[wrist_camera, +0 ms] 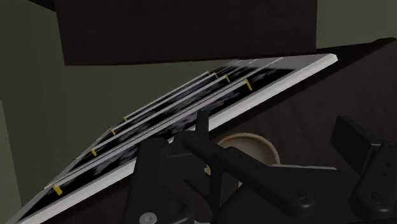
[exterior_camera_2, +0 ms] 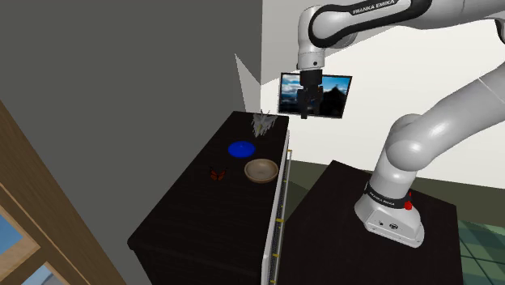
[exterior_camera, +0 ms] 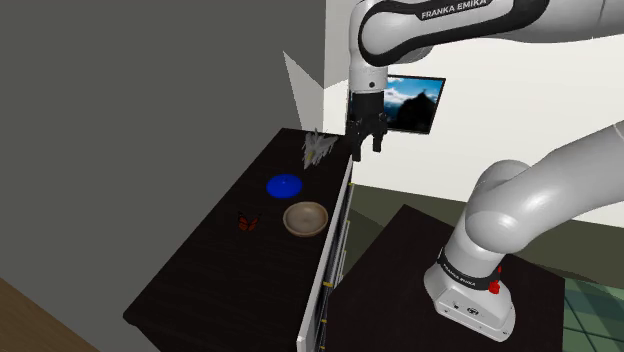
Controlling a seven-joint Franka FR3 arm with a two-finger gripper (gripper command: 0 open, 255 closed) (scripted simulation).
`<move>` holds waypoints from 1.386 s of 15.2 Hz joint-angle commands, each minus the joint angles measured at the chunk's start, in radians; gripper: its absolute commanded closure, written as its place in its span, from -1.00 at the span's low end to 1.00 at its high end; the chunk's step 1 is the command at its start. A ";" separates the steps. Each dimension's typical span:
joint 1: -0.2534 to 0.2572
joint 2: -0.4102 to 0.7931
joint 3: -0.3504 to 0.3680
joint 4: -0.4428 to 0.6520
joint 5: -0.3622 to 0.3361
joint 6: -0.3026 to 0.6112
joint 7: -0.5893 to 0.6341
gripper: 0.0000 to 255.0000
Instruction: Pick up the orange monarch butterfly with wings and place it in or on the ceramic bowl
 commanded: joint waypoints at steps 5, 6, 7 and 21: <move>0.038 0.180 0.028 -0.010 0.040 0.229 -0.023 -1.00; 0.044 0.213 0.033 -0.005 0.046 0.264 -0.028 -1.00; 0.050 0.247 0.037 0.001 0.052 0.298 -0.033 -1.00; 0.119 0.753 0.096 0.231 0.114 0.661 -0.095 -1.00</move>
